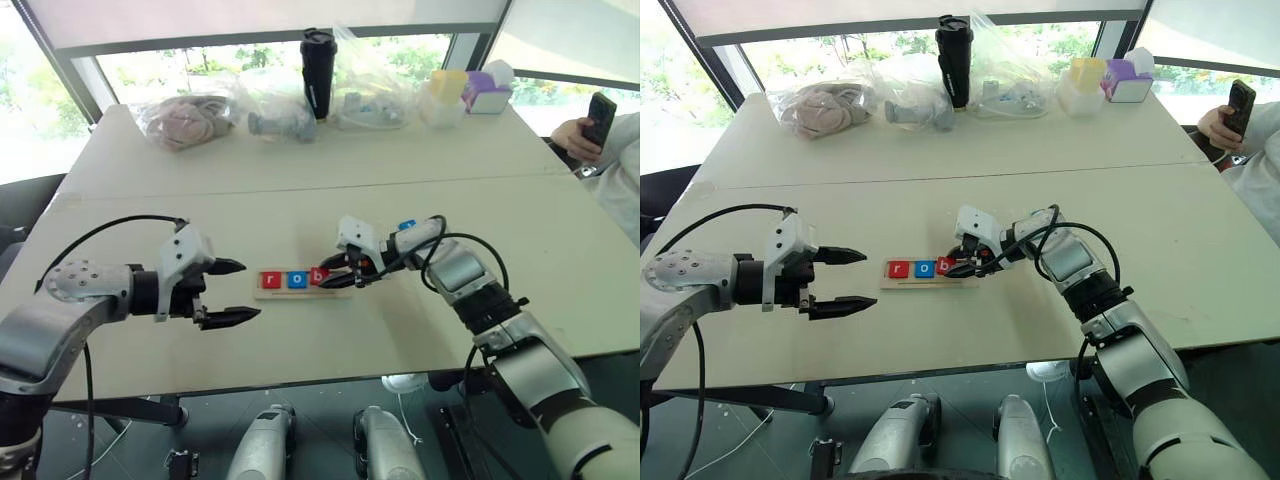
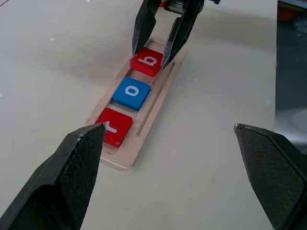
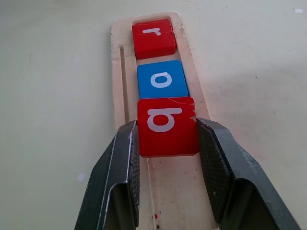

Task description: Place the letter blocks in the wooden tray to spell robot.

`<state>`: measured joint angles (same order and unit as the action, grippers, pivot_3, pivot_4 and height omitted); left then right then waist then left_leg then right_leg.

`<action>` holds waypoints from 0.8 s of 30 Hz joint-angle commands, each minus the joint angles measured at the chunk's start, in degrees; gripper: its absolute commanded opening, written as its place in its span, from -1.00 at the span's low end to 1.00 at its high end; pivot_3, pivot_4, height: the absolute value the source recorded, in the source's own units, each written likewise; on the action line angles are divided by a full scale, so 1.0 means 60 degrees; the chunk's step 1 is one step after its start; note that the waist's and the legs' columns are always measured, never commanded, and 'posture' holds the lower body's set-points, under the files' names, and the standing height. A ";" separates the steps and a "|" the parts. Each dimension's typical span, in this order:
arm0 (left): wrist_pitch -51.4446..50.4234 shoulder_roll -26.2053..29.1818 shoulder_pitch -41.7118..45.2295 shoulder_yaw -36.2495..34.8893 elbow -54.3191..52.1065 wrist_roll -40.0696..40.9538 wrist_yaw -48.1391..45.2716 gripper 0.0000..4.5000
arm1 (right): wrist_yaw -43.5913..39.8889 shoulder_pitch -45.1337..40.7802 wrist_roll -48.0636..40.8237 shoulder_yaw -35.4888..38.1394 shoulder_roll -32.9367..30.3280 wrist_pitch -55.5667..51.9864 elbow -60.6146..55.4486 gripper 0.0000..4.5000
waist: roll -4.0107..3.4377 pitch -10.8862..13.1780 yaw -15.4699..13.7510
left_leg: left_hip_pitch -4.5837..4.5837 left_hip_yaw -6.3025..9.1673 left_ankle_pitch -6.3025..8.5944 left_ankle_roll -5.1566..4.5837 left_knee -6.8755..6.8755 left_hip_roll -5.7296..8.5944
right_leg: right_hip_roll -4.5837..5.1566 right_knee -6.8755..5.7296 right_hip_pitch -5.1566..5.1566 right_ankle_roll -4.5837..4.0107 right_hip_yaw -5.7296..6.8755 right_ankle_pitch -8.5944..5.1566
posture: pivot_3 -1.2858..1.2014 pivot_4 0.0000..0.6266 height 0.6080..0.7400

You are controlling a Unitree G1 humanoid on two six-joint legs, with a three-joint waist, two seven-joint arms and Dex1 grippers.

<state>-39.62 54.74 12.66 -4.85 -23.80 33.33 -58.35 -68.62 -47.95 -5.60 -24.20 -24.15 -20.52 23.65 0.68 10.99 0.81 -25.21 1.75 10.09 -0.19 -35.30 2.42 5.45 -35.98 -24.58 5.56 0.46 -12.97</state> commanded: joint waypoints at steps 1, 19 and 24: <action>-0.0039 -0.0034 -0.0089 -0.0403 -0.0333 0.0191 0.0154 1.00 | -0.0008 -0.0376 0.0298 0.0020 0.0196 0.0451 0.0148 -0.49 | 0.0000 0.0000 0.0011 | 0.0001 0.0000 0.0000 0.0000 0.0000 0.0000 | -0.0001 -0.0001 -0.0001 0.0000 -0.0001 0.0000 | 0.03 -0.52 1.00; -0.0057 -0.0101 -0.0055 -0.0394 -0.0381 0.0311 0.0485 1.00 | -0.0093 -0.0598 0.0714 0.0415 0.0419 0.0803 0.0241 -0.49 | -0.0001 0.0000 0.0009 | 0.0010 0.0000 -0.0004 0.0009 0.0003 -0.0004 | -0.0008 -0.0014 -0.0003 0.0000 -0.0004 0.0001 | 0.03 -0.52 1.00; -0.0068 -0.0100 -0.0043 -0.0391 -0.0391 0.0342 0.0507 1.00 | -0.0224 -0.0487 0.0731 0.0478 0.0092 0.0741 -0.0147 -0.49 | 0.0000 0.0000 0.0007 | 0.0010 -0.0001 -0.0004 0.0009 0.0003 -0.0004 | -0.0008 -0.0014 -0.0003 0.0000 -0.0006 0.0000 | 0.03 -0.52 1.00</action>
<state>-39.99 54.19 11.65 -5.53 -24.89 34.50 -55.27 -69.65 -49.92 -0.83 -22.63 -23.54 -16.32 25.14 0.68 10.99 0.85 -25.15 1.75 10.06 -0.14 -35.28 2.39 5.40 -36.06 -24.60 5.56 0.43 -12.97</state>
